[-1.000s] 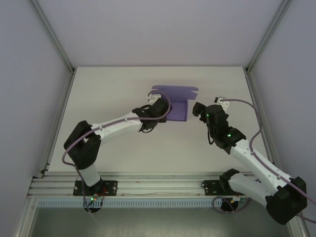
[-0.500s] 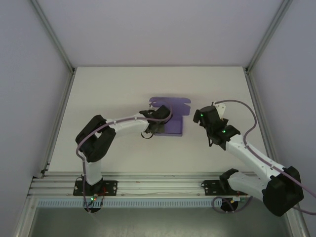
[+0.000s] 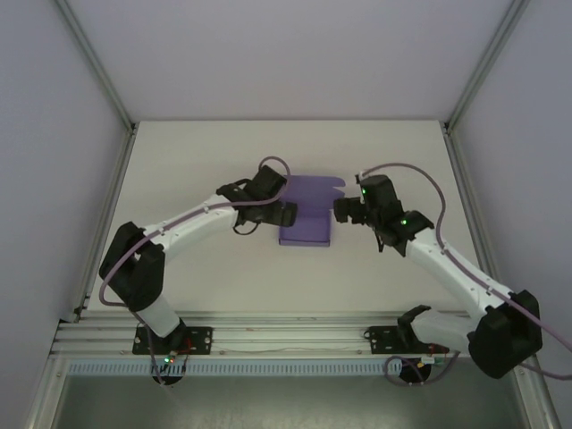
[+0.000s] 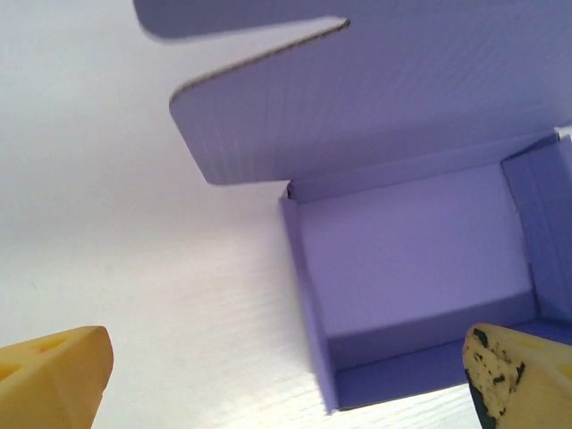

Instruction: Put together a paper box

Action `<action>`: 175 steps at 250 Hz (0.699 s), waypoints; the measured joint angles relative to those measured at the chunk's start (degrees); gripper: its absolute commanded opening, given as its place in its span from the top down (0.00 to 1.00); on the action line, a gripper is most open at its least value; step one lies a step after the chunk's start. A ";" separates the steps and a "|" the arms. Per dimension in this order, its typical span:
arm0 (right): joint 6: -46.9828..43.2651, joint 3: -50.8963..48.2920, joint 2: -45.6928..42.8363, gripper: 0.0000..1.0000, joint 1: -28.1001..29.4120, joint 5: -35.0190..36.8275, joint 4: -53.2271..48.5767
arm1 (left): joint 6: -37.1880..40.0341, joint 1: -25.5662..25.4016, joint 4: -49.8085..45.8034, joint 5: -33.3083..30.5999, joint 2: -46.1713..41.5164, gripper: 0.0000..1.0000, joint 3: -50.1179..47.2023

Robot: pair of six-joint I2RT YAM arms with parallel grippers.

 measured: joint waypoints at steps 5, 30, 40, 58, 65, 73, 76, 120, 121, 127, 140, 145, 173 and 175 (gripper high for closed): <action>-1.44 1.66 0.98 0.02 -0.66 -1.66 -0.72 | 2.03 0.57 0.02 0.76 -0.04 0.00 0.00; -10.40 8.61 5.73 0.02 -3.85 -8.96 -4.52 | 13.18 1.44 -0.17 2.84 -0.04 0.00 0.00; -14.32 10.64 7.56 0.02 -4.68 -10.82 -6.34 | 17.20 1.46 -0.31 3.02 -0.11 0.00 0.00; -20.57 13.88 11.34 0.03 -5.44 -13.57 -9.81 | 23.39 1.99 -0.98 3.96 -0.55 0.00 0.00; -22.38 15.06 12.81 0.03 -5.68 -14.43 -11.19 | 25.42 2.56 -1.33 4.59 -0.83 0.00 0.00; -24.44 16.65 14.73 0.04 -5.99 -15.69 -12.81 | 27.89 3.65 -1.79 5.55 -1.33 0.00 0.02; -25.44 17.35 15.61 0.04 -6.14 -16.24 -13.44 | 28.70 4.11 -1.88 6.03 -1.51 0.00 0.02; -34.12 25.94 24.98 0.07 -8.09 -19.32 -20.26 | 38.14 12.66 -4.50 10.12 -1.84 0.00 3.50; -34.23 26.12 25.16 0.07 -8.11 -19.34 -20.39 | 38.27 12.81 -4.52 10.21 -1.79 0.00 3.58; -35.39 27.17 26.29 0.07 -8.20 -19.52 -21.18 | 39.80 13.79 -4.76 11.04 -1.55 0.00 4.28; -37.46 29.18 28.50 0.08 -8.31 -19.69 -23.02 | 42.69 15.02 -5.14 12.87 -1.03 0.00 5.51; -38.18 29.88 29.27 0.08 -8.31 -19.78 -23.65 | 43.76 15.30 -5.18 13.64 -0.85 0.00 5.88; -41.72 32.26 32.46 0.14 -8.41 -20.17 -26.34 | 49.42 16.02 -5.77 17.68 1.22 0.00 8.20; -42.16 32.54 32.76 0.15 -8.44 -20.26 -26.62 | 49.81 16.02 -5.88 17.94 1.49 0.00 8.44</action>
